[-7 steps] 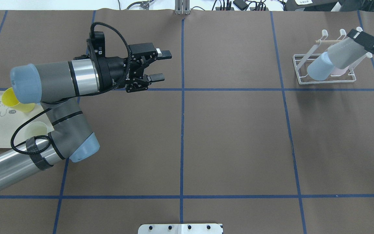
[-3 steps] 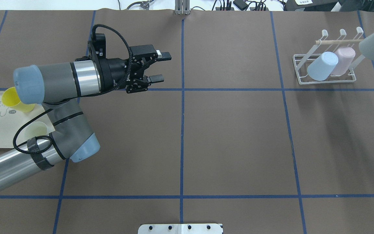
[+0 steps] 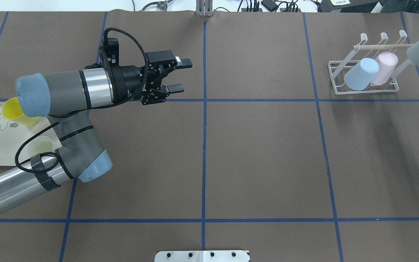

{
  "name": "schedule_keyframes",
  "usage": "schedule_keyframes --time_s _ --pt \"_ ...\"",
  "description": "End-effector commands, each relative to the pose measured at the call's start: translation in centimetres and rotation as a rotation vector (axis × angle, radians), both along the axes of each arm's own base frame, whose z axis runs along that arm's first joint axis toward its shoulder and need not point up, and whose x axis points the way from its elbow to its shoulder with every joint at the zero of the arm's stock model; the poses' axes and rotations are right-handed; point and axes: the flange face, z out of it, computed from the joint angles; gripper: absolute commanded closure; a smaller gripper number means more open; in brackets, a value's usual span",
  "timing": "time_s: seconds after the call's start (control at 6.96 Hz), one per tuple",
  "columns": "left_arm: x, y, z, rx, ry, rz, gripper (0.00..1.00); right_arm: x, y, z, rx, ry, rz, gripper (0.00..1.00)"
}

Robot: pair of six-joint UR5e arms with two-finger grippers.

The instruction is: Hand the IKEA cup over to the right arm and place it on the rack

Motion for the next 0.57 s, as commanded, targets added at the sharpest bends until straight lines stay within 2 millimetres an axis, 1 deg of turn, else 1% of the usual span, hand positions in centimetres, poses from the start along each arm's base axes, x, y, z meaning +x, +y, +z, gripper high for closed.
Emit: schedule_keyframes --time_s 0.0,0.43 --pt "0.01 0.02 -0.01 -0.001 0.001 0.001 0.09 -0.03 -0.25 1.13 -0.019 0.008 -0.006 1.0" --pt "-0.12 0.0 -0.08 0.001 0.003 -0.001 0.09 -0.5 -1.19 1.84 -0.03 0.012 -0.009 1.0"
